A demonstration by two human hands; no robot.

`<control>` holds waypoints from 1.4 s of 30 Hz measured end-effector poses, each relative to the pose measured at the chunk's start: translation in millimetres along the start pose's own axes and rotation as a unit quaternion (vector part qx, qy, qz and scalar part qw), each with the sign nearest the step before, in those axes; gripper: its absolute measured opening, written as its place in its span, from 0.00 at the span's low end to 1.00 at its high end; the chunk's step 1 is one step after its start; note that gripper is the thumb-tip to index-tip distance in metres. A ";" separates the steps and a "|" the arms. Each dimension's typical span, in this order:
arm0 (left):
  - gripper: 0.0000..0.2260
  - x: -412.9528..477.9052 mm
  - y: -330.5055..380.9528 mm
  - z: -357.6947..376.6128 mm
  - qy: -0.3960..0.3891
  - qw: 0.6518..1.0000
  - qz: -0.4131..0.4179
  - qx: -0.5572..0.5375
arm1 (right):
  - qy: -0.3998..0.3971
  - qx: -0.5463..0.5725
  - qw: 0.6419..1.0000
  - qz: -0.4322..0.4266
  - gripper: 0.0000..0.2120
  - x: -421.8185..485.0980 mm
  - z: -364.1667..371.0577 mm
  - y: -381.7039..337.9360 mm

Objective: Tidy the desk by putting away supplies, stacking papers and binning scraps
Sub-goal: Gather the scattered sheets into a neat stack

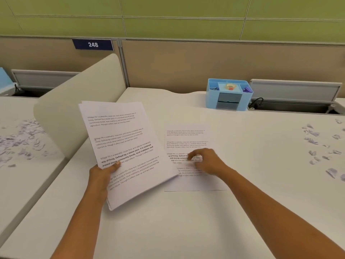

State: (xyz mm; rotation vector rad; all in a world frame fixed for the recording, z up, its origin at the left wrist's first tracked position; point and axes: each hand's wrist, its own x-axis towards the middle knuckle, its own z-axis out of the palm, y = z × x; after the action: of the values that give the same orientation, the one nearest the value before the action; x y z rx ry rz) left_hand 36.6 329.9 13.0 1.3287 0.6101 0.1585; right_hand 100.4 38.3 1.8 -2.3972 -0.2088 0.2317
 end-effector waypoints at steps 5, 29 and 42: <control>0.14 -2.2 -3.0 5.9 0.004 1.000 -0.007 0.005 | 0.068 -0.175 0.951 0.247 0.44 -8.7 -9.6 7.4; 0.11 1.2 -7.7 11.2 -0.007 0.999 -0.013 0.039 | 0.226 0.111 0.966 -0.051 0.20 -2.7 -83.1 -98.9; 0.18 -8.6 -3.7 20.6 -0.103 0.993 0.026 0.047 | 0.064 0.331 0.940 0.046 0.14 11.4 -7.9 -49.6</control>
State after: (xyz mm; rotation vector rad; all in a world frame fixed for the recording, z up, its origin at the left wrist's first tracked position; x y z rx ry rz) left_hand 38.8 307.4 14.6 1.4316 0.4133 0.0336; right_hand 109.0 72.2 39.6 -1.7431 0.0442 0.1547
